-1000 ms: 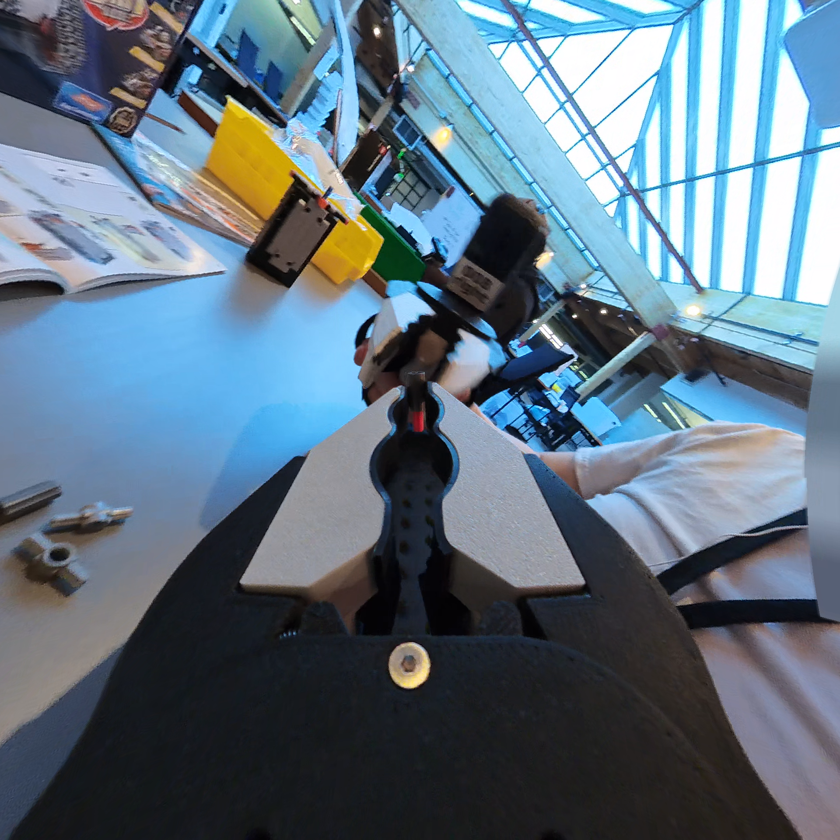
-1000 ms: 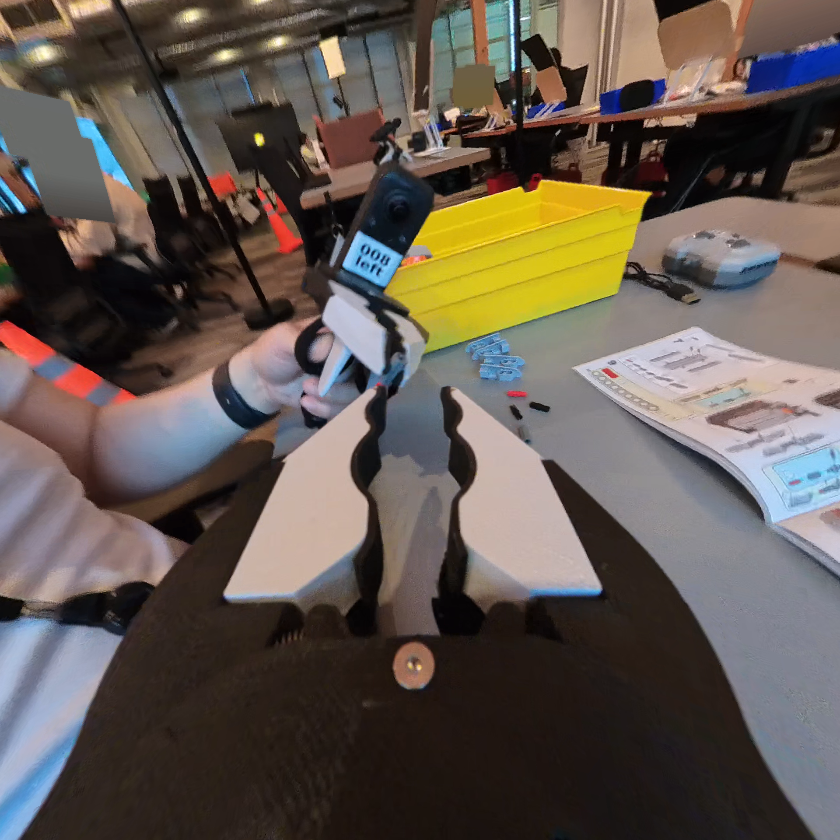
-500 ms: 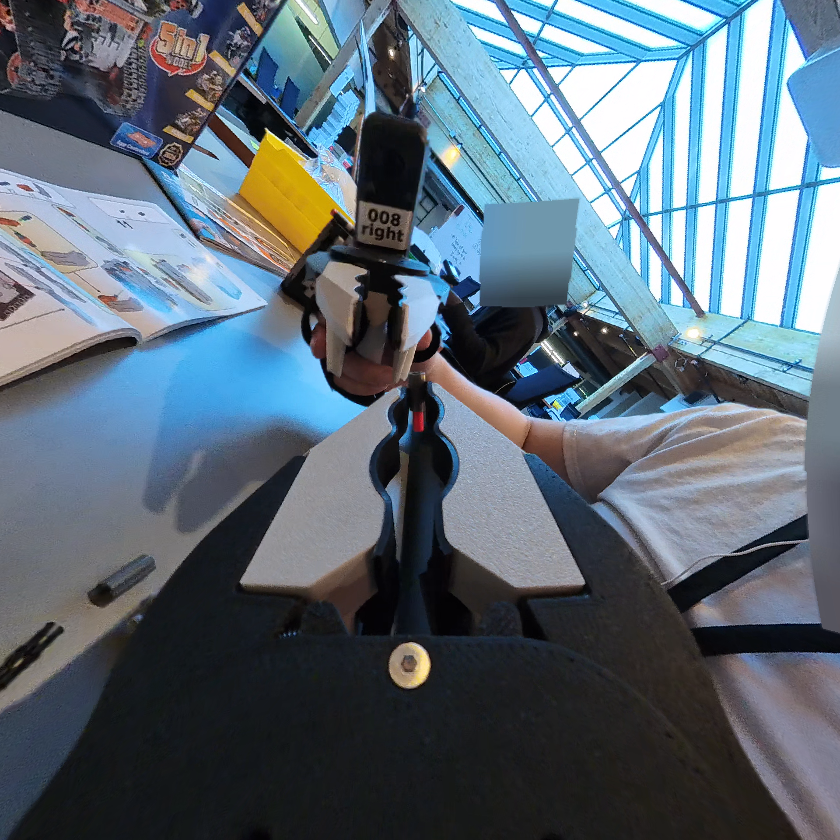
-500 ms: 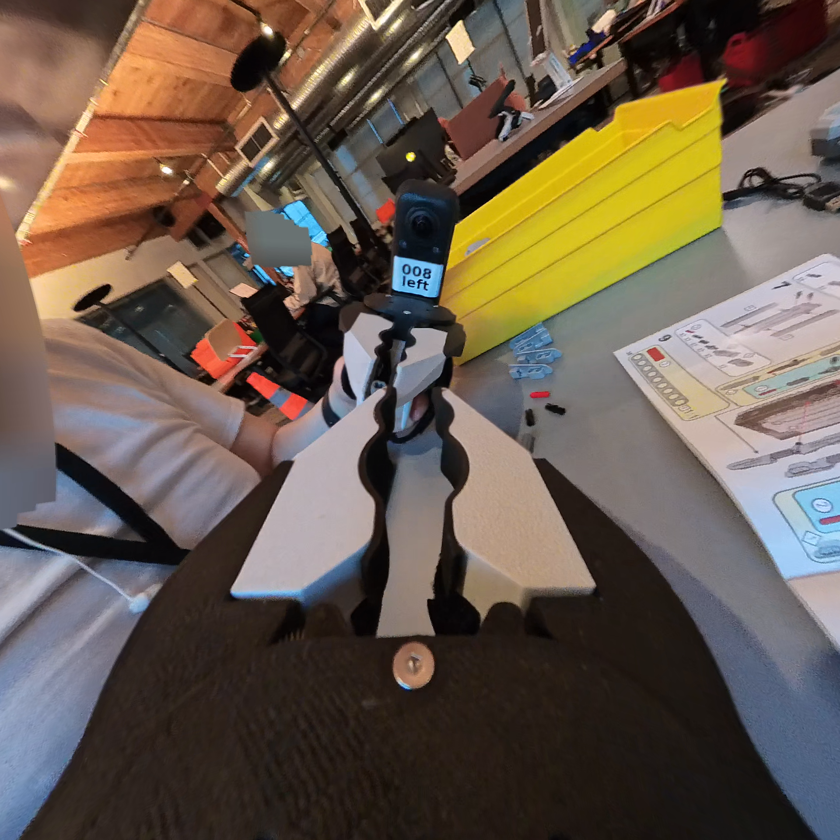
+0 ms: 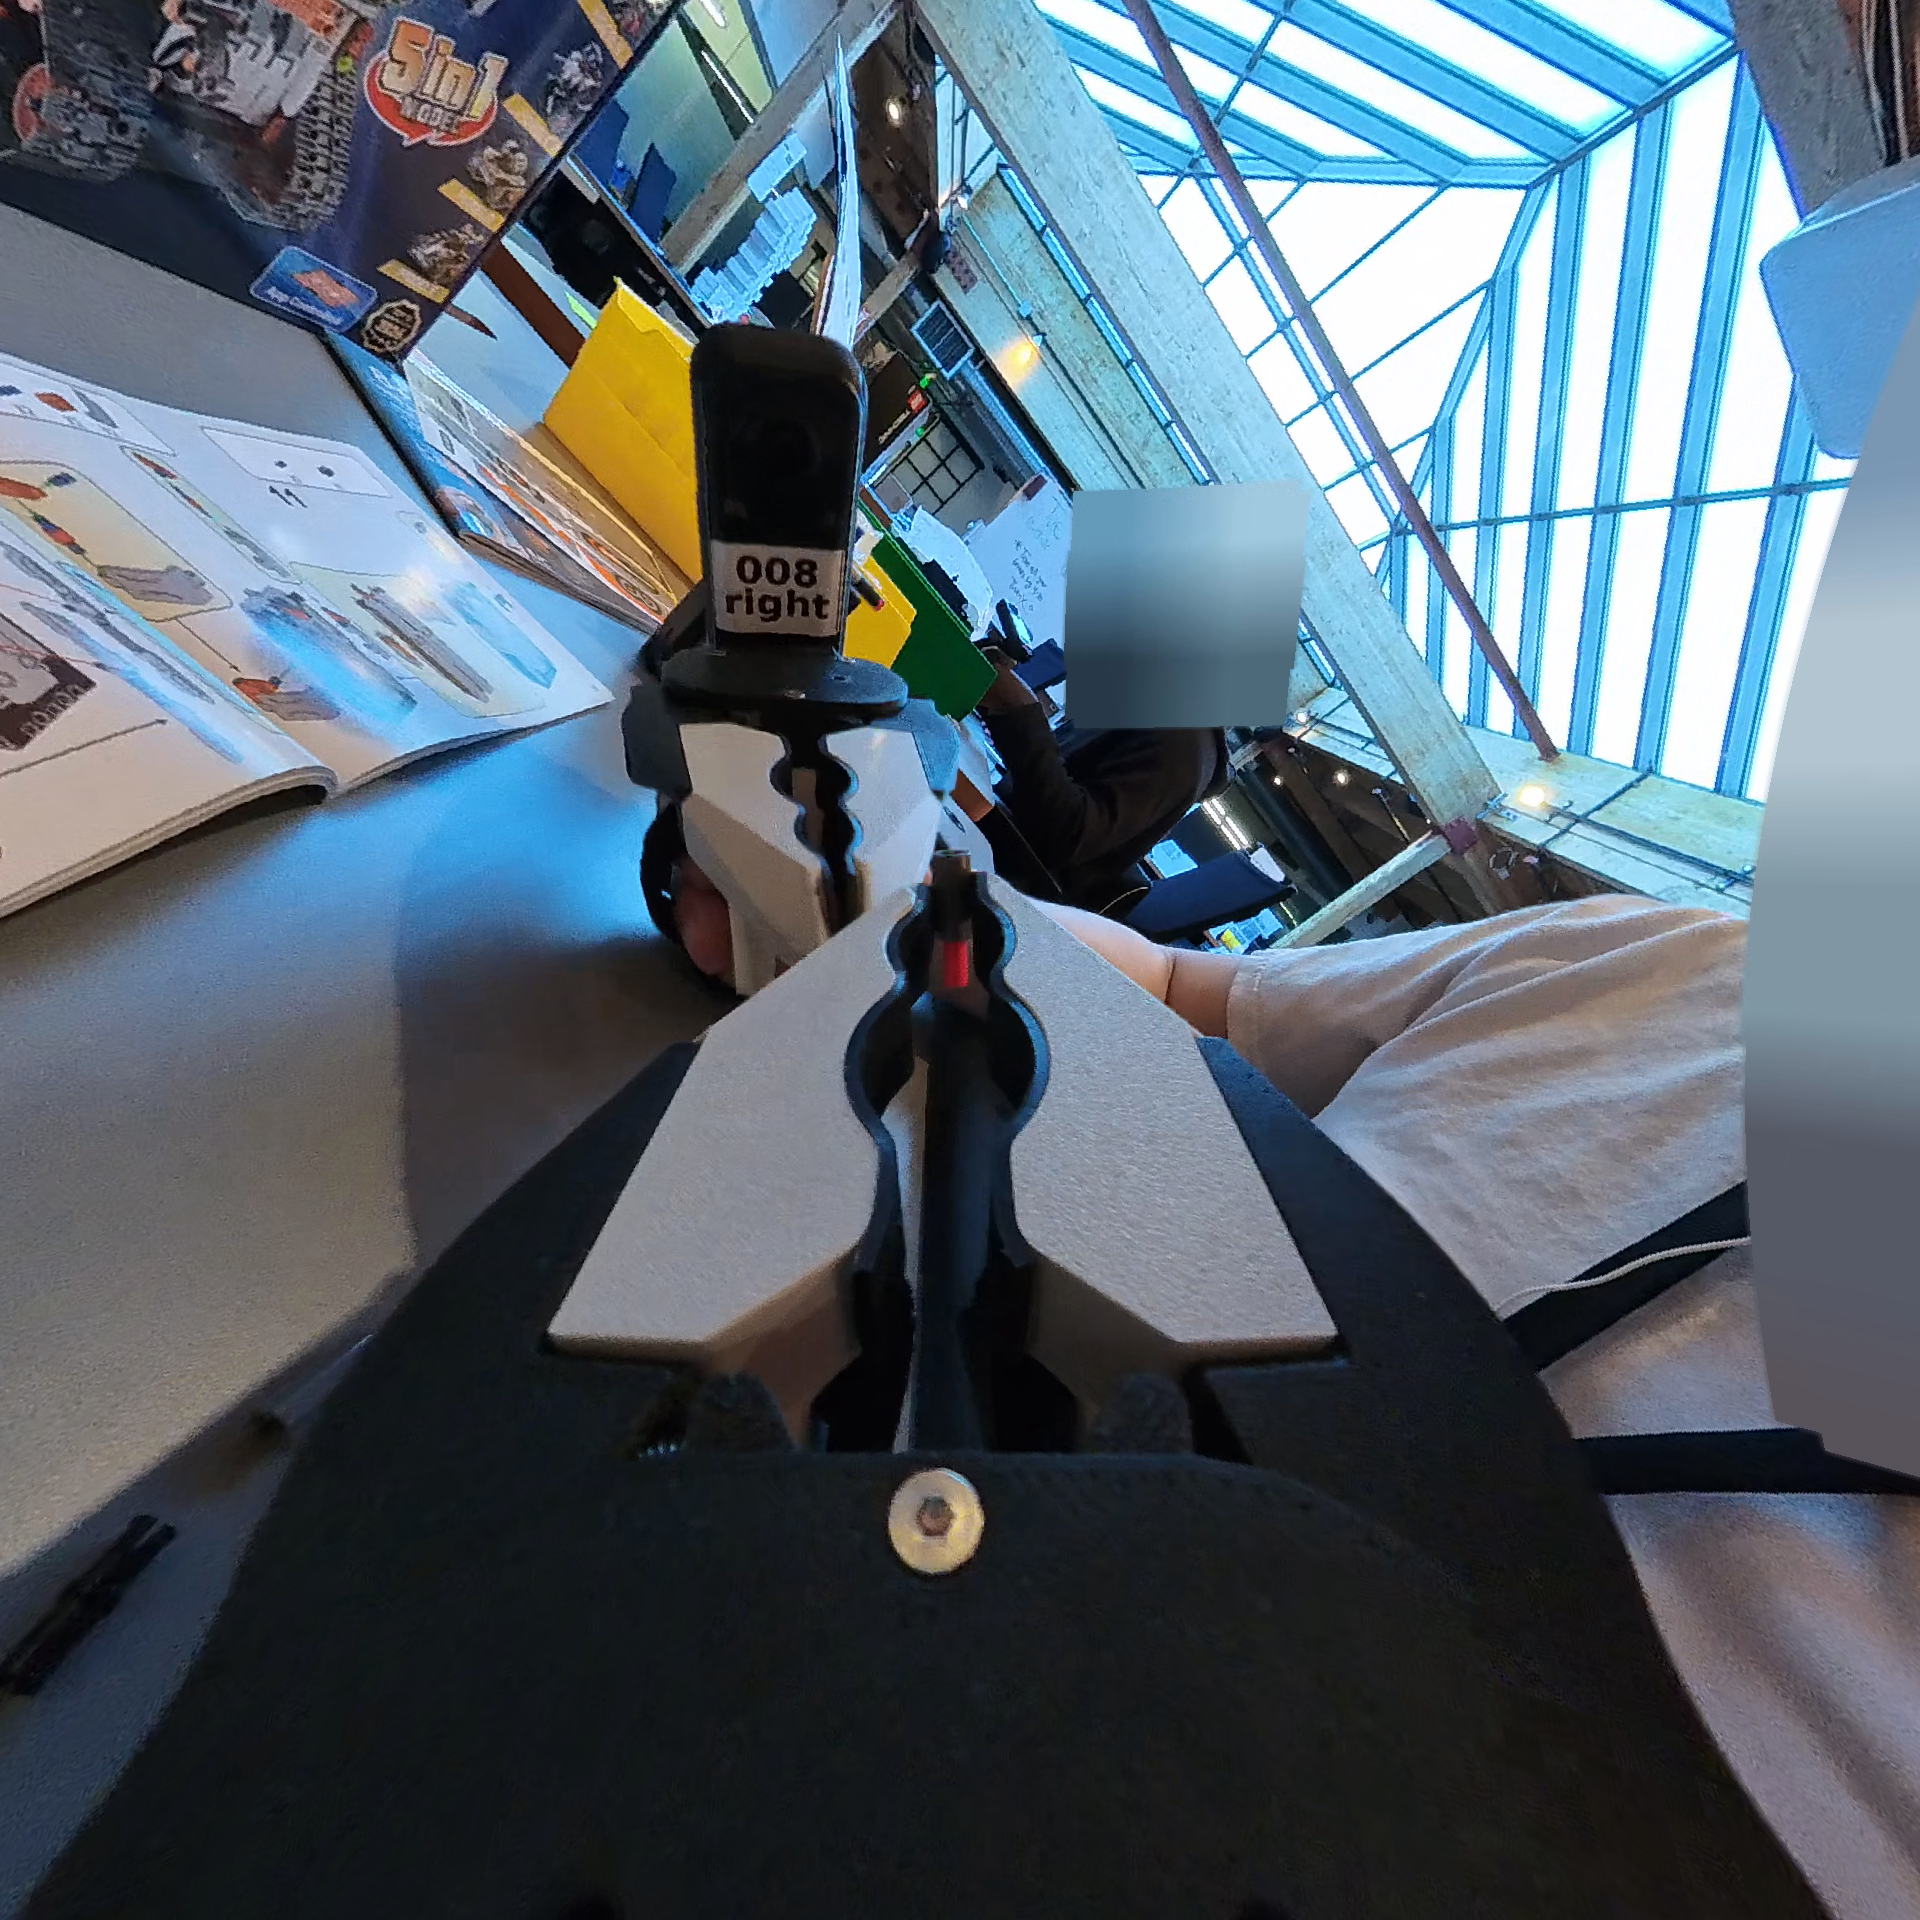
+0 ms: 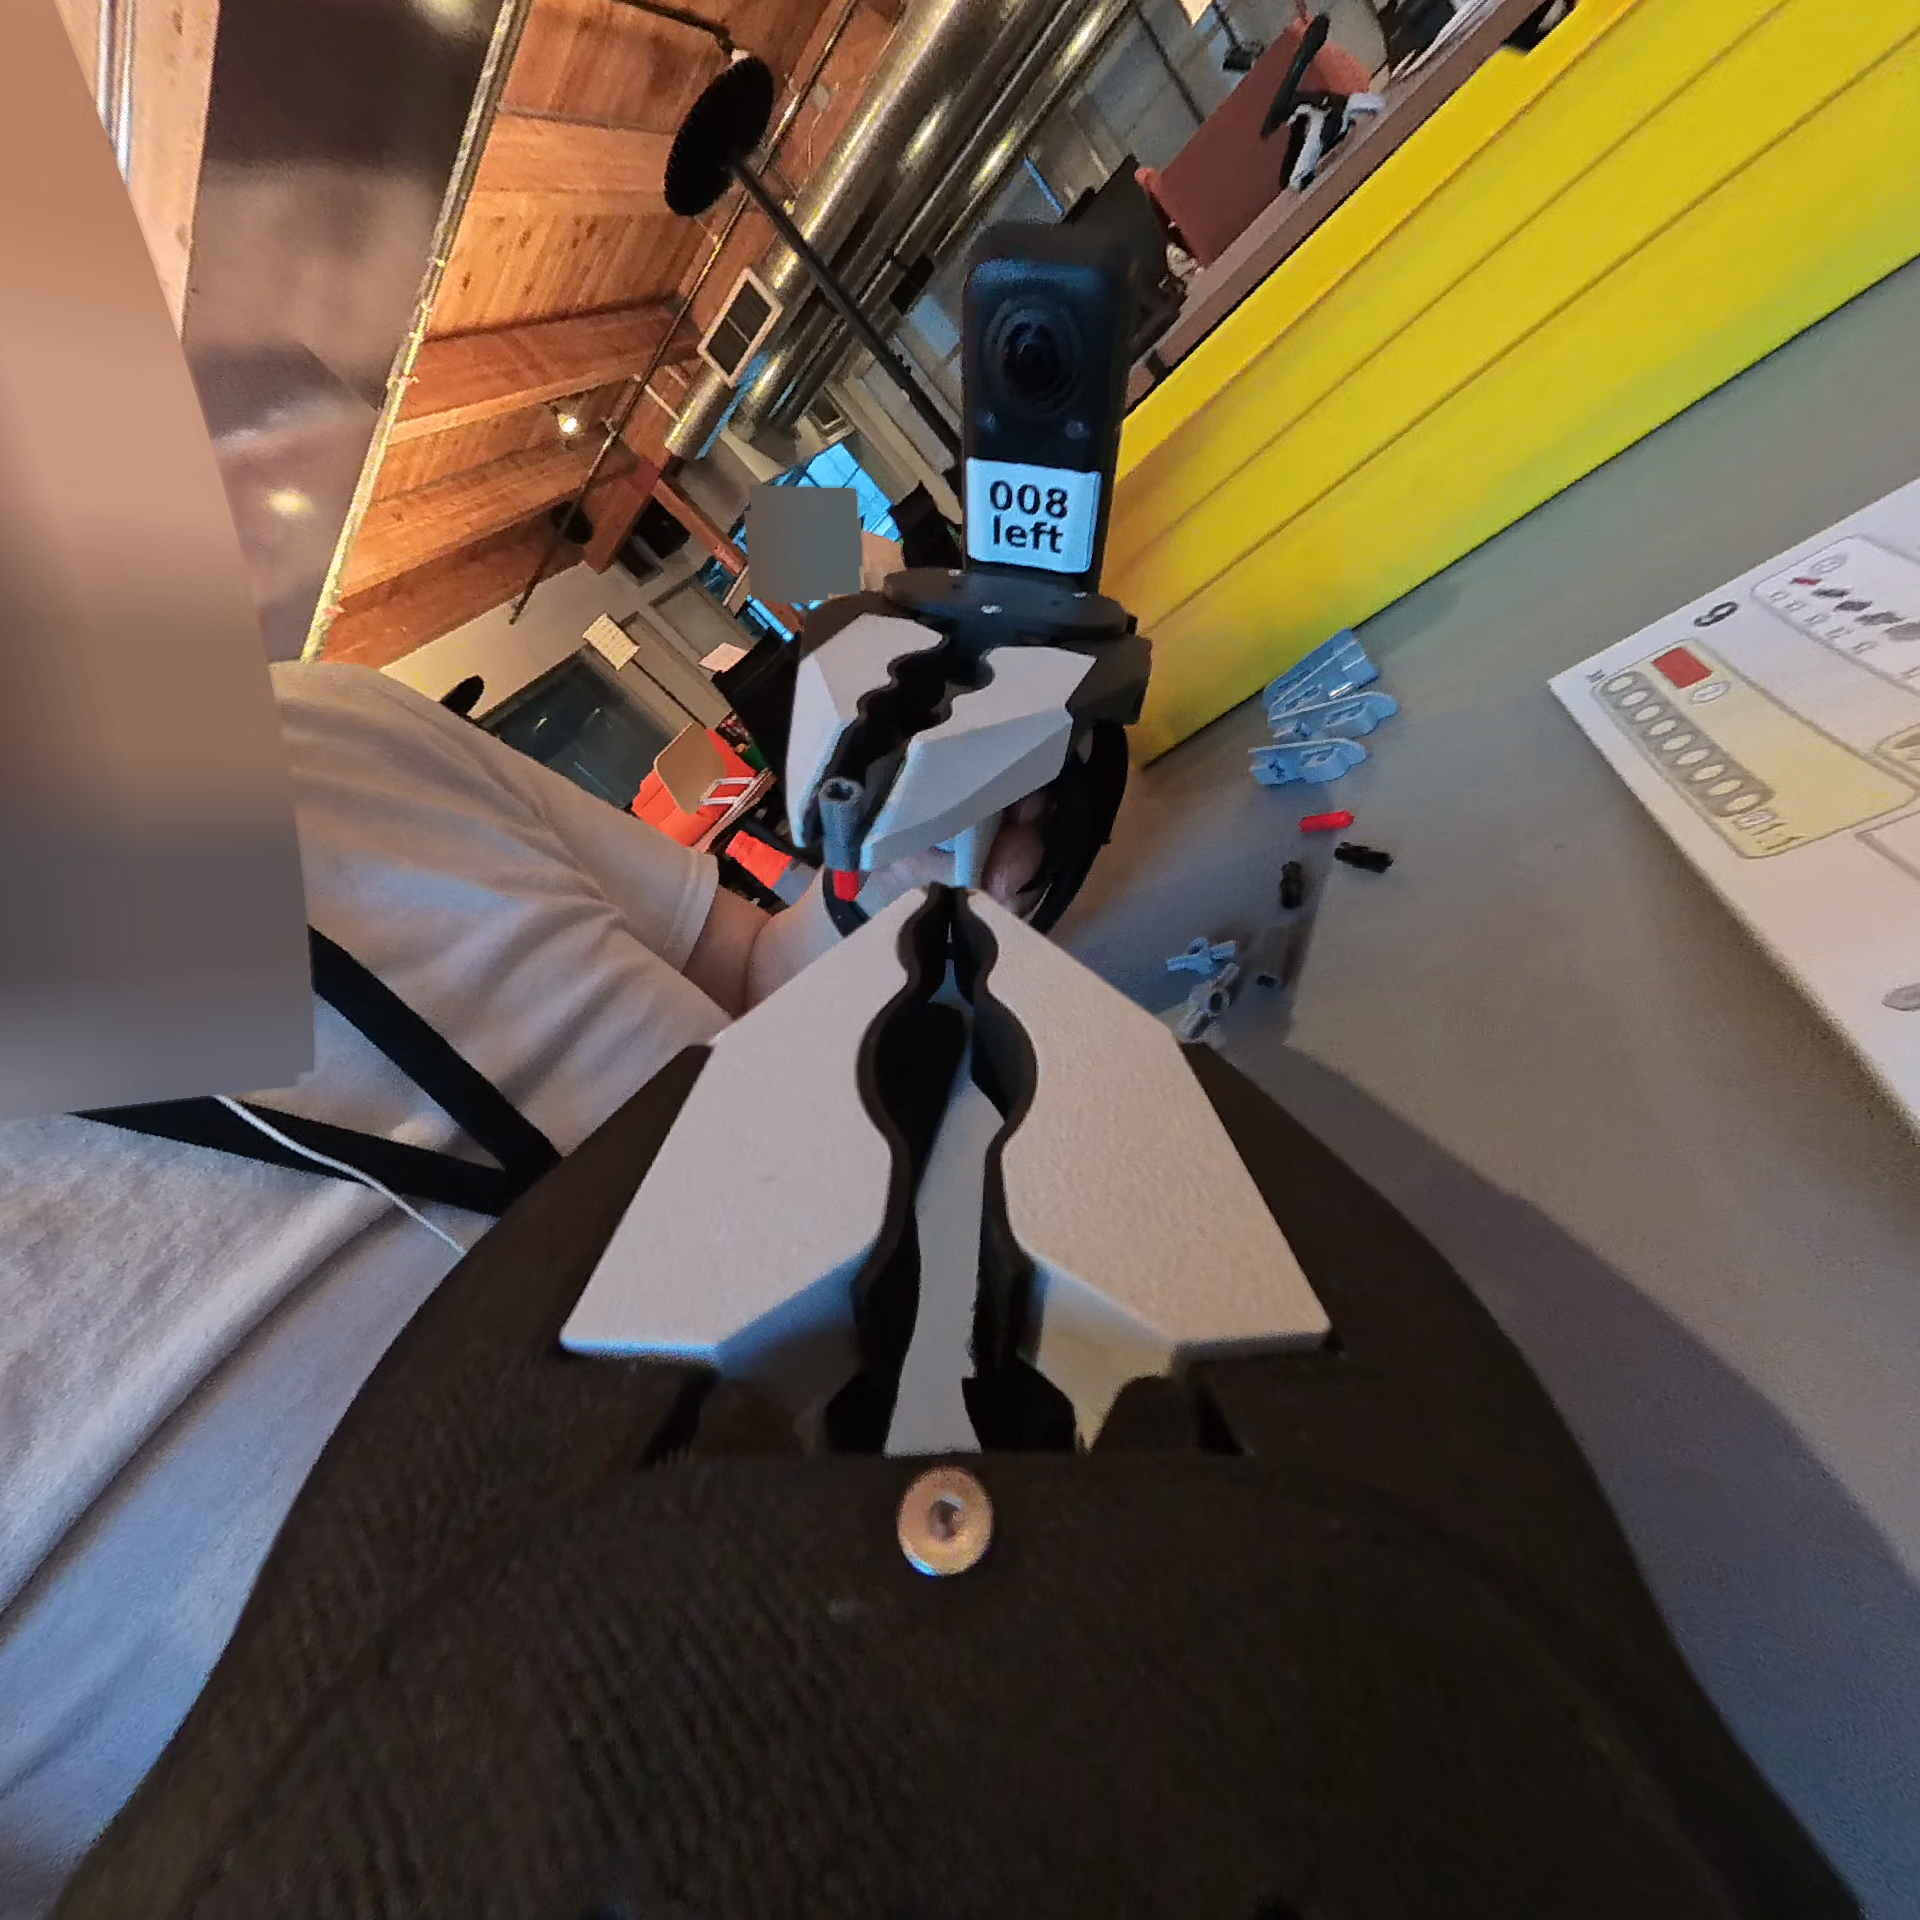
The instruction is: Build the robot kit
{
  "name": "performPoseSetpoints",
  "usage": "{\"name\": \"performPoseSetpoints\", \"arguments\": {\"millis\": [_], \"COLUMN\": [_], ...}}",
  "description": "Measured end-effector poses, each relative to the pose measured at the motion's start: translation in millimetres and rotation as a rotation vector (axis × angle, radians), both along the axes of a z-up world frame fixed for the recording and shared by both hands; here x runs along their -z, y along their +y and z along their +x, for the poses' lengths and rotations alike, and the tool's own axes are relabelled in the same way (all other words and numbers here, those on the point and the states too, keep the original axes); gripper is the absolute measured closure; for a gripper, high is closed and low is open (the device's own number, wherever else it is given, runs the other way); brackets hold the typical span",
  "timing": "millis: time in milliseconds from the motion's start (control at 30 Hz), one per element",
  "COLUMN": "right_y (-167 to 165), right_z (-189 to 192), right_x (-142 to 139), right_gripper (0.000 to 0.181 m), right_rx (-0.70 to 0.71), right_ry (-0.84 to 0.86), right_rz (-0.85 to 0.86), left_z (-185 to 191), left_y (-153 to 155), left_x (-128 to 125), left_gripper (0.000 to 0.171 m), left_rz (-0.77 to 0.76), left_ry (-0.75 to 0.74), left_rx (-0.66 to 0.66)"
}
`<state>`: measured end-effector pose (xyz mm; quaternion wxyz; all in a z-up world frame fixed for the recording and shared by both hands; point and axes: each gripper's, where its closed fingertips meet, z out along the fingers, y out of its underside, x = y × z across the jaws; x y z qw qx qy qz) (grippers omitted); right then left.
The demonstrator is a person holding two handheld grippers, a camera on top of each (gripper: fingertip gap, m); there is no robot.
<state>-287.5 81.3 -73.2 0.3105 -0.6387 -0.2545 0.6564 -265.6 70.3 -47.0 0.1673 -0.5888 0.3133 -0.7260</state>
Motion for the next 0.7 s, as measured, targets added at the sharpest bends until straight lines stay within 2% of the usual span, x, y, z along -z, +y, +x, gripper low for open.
{"name": "performPoseSetpoints", "arguments": {"millis": [233,300,400,533,633,700], "right_y": [2,3,7,-2,-5,-5], "right_z": [5,10,15,4,5,5], "right_x": [-15,-27,-45,-37,-40,-40], "right_gripper": [0.171,0.169,0.168,0.168,0.175,0.170], "right_rx": [0.043,0.055,0.075,0.029,0.017,0.017], "right_ry": [0.048,0.105,0.230,0.166,0.180,0.182], "right_rz": [0.074,0.090,0.026,0.053,0.063,0.060], "left_z": [-5,-6,-5,-5,-5,-5], "left_y": [2,1,-2,-4,-7,-11], "left_x": [-4,-5,-5,-5,-8,-10], "left_gripper": [0.168,0.168,0.168,0.168,0.168,0.168], "left_rz": [0.013,0.007,0.010,-0.004,-0.021,-0.026], "left_ry": [-0.017,-0.027,-0.028,-0.035,-0.057,-0.067], "left_rx": [-0.023,-0.015,-0.001,0.017,0.040,0.060]}}
